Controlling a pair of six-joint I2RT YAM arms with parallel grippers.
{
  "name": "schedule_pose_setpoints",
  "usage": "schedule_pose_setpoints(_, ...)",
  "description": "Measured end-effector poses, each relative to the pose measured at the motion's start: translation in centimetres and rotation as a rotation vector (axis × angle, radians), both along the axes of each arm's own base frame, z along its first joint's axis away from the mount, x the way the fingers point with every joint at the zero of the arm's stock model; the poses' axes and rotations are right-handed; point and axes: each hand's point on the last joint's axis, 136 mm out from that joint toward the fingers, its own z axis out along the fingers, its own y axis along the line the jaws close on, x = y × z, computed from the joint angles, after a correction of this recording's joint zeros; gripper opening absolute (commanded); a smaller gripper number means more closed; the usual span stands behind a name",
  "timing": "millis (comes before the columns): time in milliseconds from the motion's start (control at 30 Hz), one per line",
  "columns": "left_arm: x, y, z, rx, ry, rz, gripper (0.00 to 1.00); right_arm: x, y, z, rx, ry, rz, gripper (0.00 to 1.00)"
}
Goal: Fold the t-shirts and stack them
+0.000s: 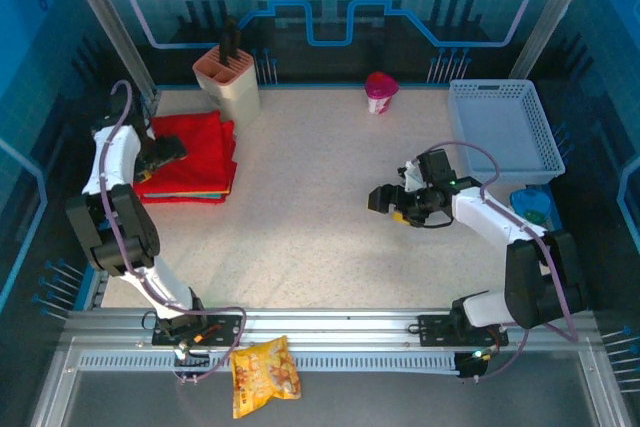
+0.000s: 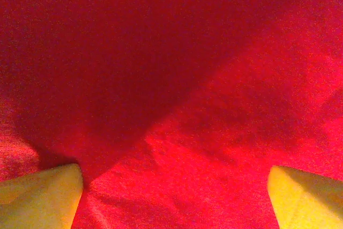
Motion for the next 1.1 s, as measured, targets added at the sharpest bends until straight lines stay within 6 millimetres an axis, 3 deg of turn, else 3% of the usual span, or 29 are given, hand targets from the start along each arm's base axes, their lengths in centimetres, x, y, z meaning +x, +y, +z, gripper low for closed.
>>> schedule_pose_setpoints(167, 0.9, 0.7, 0.1, -0.095, -0.078, 0.045, 0.86, 0.2, -0.5, 0.1, 0.003, -0.010, -0.011, 0.92)
schedule_pose_setpoints(367, 2.1, -0.1, 1.0, -0.179, -0.153, 0.049, 0.87, 0.1, -0.9, 0.1, 0.010, -0.013, -0.023, 0.92)
schedule_pose_setpoints(433, 2.6, -0.6, 2.0, -0.206, -0.199, 0.055, 0.88, 0.0, -0.9, 0.1, 0.015, -0.011, -0.023, 0.92)
schedule_pose_setpoints(567, 3.6, -2.0, 6.1, -0.245, -0.332, 0.049, 0.89, 0.1, -1.1, 0.2, 0.019, -0.014, -0.027, 0.92)
schedule_pose_setpoints(667, 4.2, -4.1, 8.6, -0.254, -0.399, 0.014, 0.88, 0.1, -1.1, 0.2, 0.020, -0.016, -0.027, 0.92)
schedule_pose_setpoints(767, 5.2, -6.7, 9.7, -0.274, -0.427, -0.040, 0.89, 0.2, -1.2, 0.3, 0.018, -0.021, -0.029, 0.93)
schedule_pose_setpoints(967, 6.2, -13.6, 9.2, -0.263, -0.418, -0.195, 0.99, 0.9, -3.5, 0.9, -0.071, -0.097, -0.065, 0.97)
schedule_pose_setpoints(1100, 4.1, -18.3, 7.0, -0.231, -0.414, -0.308, 0.99, 1.6, -5.7, 2.9, -0.191, -0.240, -0.103, 0.98)
